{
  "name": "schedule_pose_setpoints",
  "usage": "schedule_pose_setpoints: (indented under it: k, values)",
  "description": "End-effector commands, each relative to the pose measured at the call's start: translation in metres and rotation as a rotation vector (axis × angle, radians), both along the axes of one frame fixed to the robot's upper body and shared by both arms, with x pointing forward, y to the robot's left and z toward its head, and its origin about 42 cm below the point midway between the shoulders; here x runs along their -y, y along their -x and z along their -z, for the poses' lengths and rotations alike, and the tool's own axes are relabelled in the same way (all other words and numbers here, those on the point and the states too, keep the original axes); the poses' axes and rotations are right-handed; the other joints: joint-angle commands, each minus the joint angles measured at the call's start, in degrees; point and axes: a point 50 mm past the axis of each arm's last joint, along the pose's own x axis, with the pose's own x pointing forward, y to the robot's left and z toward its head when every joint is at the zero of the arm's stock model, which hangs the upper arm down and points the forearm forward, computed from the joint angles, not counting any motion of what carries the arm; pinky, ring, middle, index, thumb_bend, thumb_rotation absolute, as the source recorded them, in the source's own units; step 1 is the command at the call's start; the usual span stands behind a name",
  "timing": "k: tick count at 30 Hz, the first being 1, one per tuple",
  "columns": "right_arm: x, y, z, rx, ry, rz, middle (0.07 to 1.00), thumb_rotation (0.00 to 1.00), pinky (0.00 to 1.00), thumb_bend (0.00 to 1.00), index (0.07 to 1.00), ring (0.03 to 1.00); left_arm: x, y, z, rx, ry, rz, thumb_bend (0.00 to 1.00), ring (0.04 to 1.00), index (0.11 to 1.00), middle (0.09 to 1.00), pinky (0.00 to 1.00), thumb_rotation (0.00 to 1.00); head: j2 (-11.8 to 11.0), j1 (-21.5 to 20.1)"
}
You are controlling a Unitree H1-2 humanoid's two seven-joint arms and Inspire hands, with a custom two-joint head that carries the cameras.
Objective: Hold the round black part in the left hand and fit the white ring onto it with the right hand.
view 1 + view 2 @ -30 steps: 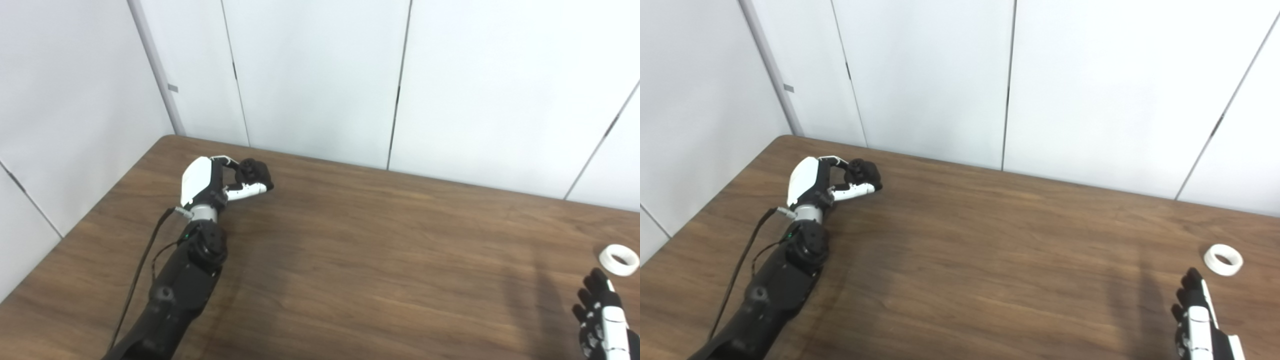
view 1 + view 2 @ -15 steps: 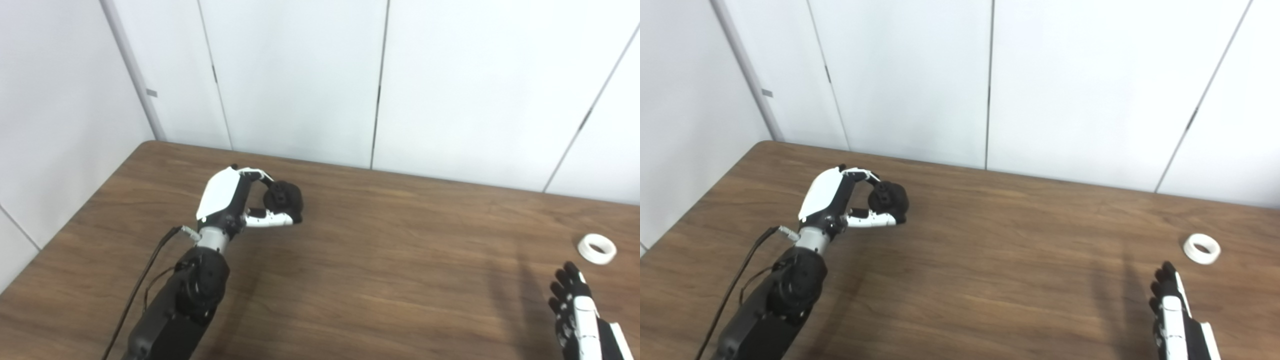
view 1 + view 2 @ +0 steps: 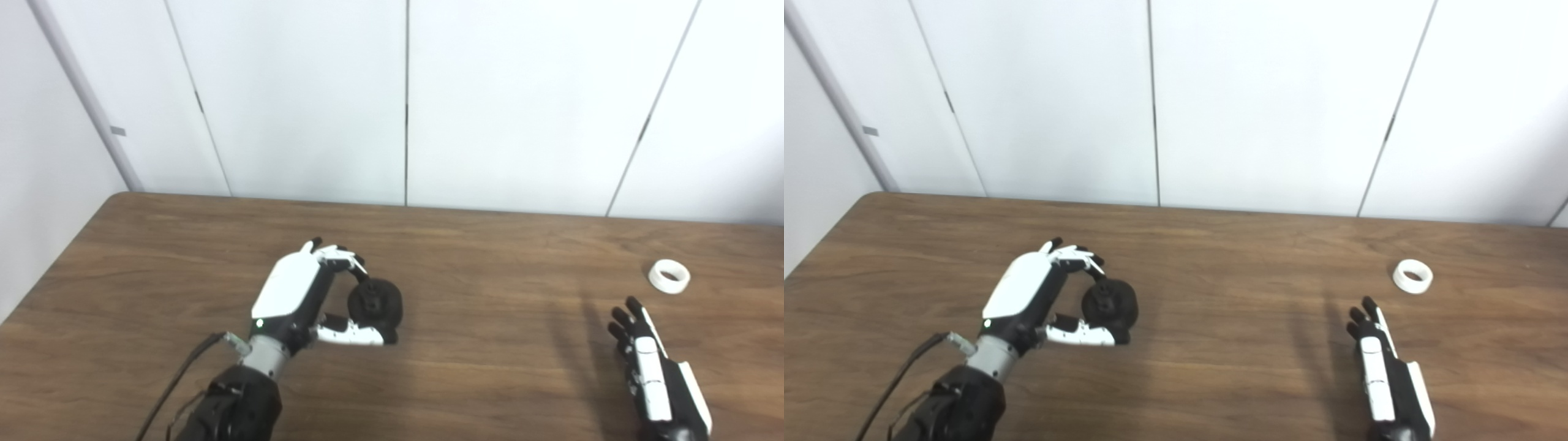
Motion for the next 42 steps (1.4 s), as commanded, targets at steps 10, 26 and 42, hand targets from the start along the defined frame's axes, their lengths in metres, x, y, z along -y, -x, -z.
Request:
schedule_pose_setpoints:
  k: [10,26,42]
  values:
    - [-0.022,-0.006,-0.022,0.075,0.001,-0.008,0.913,0.97,1.00,0.49,0.941,0.929,0.030,0.021,0.003,0.067,-0.036,0.144,0.52,0.865,0.483,0.748,1.00,0.05,2.77,-4.58]
    - [-0.029,-0.010,-0.036,0.088,0.013,0.012,0.907,0.97,1.00,0.54,0.944,0.913,0.058,0.043,0.051,0.000,-0.054,0.140,0.52,0.861,0.484,0.756,1.00,0.05,5.20,-7.27]
    - [-0.016,-0.011,-0.044,0.103,0.032,0.036,0.909,0.95,1.00,0.51,0.934,0.913,0.059,0.051,0.092,0.034,-0.045,0.103,0.52,0.864,0.485,0.756,1.00,0.05,5.29,-8.76]
